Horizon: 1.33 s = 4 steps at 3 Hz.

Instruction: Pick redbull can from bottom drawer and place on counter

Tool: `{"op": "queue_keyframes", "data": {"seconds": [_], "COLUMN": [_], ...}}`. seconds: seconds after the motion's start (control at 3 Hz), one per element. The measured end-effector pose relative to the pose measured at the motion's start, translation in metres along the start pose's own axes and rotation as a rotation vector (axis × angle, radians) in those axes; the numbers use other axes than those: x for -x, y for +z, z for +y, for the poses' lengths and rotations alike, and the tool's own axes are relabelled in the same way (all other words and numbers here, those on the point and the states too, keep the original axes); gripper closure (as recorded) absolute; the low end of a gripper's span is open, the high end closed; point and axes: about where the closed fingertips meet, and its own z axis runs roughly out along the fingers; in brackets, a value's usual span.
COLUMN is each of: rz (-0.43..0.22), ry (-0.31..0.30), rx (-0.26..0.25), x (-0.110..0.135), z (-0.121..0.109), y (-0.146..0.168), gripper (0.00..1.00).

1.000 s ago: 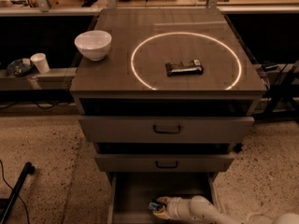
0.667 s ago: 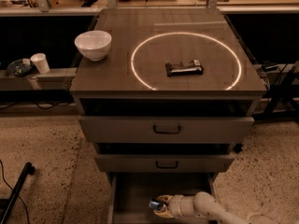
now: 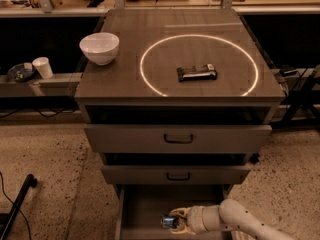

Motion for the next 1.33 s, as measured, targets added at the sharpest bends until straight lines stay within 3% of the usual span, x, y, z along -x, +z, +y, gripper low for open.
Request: {"op": "queue_keyframes", "data": {"seconds": [0.33, 0.67, 1.0, 1.33], "rz": [-0.012, -0.006, -0.010, -0.024], "ry": [-0.059, -0.064, -0.098, -0.176], "rx": [0.006, 0.002, -0.033, -0.105], "x": [0.040, 0.042, 0.051, 0.078], "z": [0.017, 0.018, 0.014, 0.005], "y": [-0.048, -0.056, -0.072, -0.113], "gripper": [1.00, 1.00, 1.00, 1.00]}}
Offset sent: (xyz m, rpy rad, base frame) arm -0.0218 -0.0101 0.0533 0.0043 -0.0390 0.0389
